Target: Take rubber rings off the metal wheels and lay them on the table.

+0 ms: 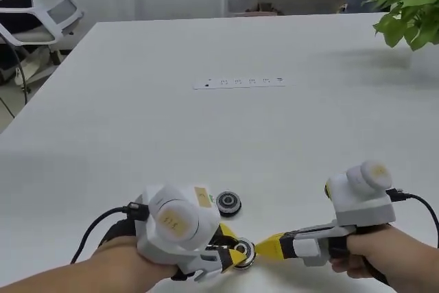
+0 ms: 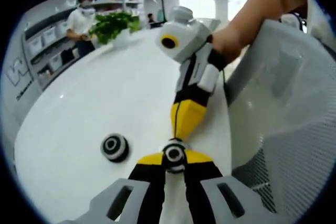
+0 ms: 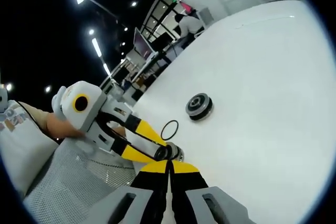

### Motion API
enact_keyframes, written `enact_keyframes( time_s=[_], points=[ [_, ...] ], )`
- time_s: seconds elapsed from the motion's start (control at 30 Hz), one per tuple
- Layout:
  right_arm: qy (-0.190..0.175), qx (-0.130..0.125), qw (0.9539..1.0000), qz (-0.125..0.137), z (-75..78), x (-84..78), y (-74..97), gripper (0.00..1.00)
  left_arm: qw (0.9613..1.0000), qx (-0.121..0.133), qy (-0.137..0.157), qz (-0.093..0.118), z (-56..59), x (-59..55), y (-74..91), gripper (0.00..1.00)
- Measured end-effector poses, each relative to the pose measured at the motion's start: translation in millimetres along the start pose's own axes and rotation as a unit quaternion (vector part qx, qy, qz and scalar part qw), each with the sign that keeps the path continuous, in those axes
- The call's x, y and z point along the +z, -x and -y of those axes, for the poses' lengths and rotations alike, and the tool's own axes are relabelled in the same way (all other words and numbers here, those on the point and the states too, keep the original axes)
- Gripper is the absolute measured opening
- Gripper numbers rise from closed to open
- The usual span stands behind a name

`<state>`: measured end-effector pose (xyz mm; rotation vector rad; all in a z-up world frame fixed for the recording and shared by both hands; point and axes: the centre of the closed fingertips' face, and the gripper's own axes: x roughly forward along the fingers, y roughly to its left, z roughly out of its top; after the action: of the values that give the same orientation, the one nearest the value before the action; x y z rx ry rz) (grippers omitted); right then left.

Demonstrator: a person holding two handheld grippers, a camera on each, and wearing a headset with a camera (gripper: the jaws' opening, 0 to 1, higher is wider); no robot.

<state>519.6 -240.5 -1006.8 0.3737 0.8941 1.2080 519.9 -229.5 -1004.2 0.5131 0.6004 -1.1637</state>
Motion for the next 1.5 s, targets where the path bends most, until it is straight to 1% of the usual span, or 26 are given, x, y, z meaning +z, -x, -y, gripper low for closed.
enact_keyframes(
  time_s=[0.7,1.33,1.5],
  points=[
    [-0.012,0.006,0.9999,0.0,-4.5,1.5,-1.2,0.0,1.0,0.001,0.001,-0.003,-0.4,-0.2,-0.3,0.13],
    [-0.016,0.015,0.9998,0.002,-9.2,2.9,-2.3,0.0,1.0,0.001,0.001,-0.006,-0.3,-0.4,0.0,0.13],
    [-0.015,0.022,0.9996,0.001,-12.5,3.1,-3.0,0.0,1.0,-0.001,0.0,-0.007,0.4,-0.6,0.1,0.13]
  ],
)
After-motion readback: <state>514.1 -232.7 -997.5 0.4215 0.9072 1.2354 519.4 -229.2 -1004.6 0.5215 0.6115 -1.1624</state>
